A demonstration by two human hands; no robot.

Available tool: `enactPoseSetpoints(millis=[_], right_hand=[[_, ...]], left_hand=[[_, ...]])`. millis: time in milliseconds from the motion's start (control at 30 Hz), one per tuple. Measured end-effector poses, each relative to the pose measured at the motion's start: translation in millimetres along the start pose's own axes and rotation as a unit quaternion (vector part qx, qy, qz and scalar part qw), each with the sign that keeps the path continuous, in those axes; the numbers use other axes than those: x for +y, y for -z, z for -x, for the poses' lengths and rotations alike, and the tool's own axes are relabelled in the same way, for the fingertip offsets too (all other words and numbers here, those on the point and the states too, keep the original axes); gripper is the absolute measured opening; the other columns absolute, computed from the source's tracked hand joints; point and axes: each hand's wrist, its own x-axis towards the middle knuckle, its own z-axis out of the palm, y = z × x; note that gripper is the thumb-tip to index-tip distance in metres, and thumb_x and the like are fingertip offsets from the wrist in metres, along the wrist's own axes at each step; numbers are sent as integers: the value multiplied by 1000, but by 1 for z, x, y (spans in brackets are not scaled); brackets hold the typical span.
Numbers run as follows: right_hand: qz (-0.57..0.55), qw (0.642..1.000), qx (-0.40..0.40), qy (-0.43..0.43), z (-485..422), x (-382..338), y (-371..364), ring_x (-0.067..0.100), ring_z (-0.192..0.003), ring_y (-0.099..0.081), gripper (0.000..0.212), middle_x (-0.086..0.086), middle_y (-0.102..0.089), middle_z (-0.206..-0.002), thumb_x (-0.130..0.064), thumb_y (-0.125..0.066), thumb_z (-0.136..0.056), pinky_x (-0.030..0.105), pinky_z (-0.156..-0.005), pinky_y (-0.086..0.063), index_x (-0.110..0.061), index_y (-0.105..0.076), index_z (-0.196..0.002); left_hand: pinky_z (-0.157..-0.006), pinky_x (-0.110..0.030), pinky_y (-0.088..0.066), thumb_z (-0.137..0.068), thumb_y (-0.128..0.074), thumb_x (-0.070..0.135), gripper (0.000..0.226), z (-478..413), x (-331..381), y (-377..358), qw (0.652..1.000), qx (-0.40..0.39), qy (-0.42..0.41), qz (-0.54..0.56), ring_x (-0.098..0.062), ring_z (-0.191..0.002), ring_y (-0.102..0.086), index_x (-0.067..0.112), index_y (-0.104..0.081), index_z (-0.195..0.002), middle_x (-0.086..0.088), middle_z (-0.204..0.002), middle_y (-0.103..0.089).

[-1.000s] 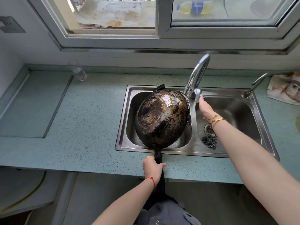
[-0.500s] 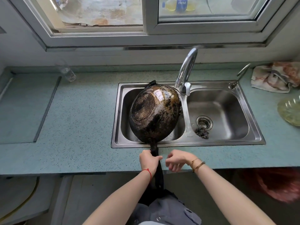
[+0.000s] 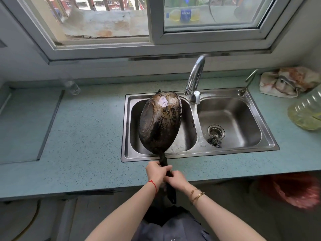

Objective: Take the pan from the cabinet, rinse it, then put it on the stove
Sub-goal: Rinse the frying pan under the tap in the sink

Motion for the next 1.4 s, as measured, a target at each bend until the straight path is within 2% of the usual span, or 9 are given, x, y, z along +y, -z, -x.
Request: enactPoseSetpoints(millis=[133,233,400,533,633,800,1000,1233,1400], right_hand=[[-144,989,21,-38,7,-9,-18,13,-36,-58,30,1,-55,-44,-19,-59,-95,24,-44,-50,-9,-56,-67],[-212,975,24,-59,16,-18,-25,15,-34,-46,35,2,-45,-42,-18,-55,-96,18,-38,-39,-8,-52,-63],[-230,970,79,-22,29,-35,-40,15,-30,-41,32,2,-45,-43,-15,-50,-95,22,-39,-33,-8,-52,-64],[-196,973,116,20,38,-47,-46,13,-31,-45,29,3,-49,-48,-16,-50,-94,22,-40,-36,-9,-54,-66],[-175,975,128,47,44,-58,-48,13,-46,-52,29,0,-55,-57,-21,-53,-95,27,-50,-41,-15,-58,-68],[-187,966,151,99,58,-93,-42,16,-55,-57,21,1,-61,-66,-20,-53,-94,25,-44,-45,-11,-68,-82],[-228,947,166,155,75,-140,-35,13,-52,-55,22,-3,-59,-63,-24,-52,-94,28,-48,-45,-17,-64,-77],[-250,930,207,175,83,-163,-29,9,-62,-64,21,-2,-70,-78,-30,-54,-94,22,-50,-49,-15,-69,-95],[-254,927,214,173,81,-161,-29,10,-68,-66,24,-1,-72,-83,-34,-54,-94,24,-55,-52,-15,-69,-96]], left_hand=[[-65,-20,-48,-68,-86,21,22,-3,-3,11,1000,-19,-5,8,-10,-69,-64,9,-78,-84,1,-70,-68],[-61,-20,-48,-69,-86,22,14,-6,-6,21,999,-47,-17,15,-7,-62,-62,17,-72,-71,7,-63,-67],[-76,-41,-58,-69,-84,14,13,-11,-11,42,991,-103,-19,84,-28,-75,-73,11,-72,-64,-9,-68,-76],[-67,-33,-57,-79,-75,-3,13,-5,-7,58,980,-136,-11,147,-21,-63,-69,2,-66,-71,-3,-58,-72],[-75,-37,-57,-80,-75,0,9,-5,-4,72,975,-156,-32,157,-23,-71,-72,-5,-71,-87,-15,-76,-74],[-78,-28,-61,-80,-77,6,25,-4,20,101,966,-168,-75,182,-24,-89,-75,-5,-72,-102,-21,-95,-77],[-85,-30,-59,-79,-78,9,28,9,62,134,958,-162,-128,201,-28,-93,-75,-5,-72,-104,-22,-95,-76],[-72,-17,-58,-76,-80,8,12,14,88,144,960,-136,-169,176,-13,-82,-76,12,-77,-87,-8,-87,-80],[-76,-20,-57,-76,-80,11,22,12,89,143,961,-145,-177,155,-19,-92,-75,4,-78,-97,-12,-94,-79]])
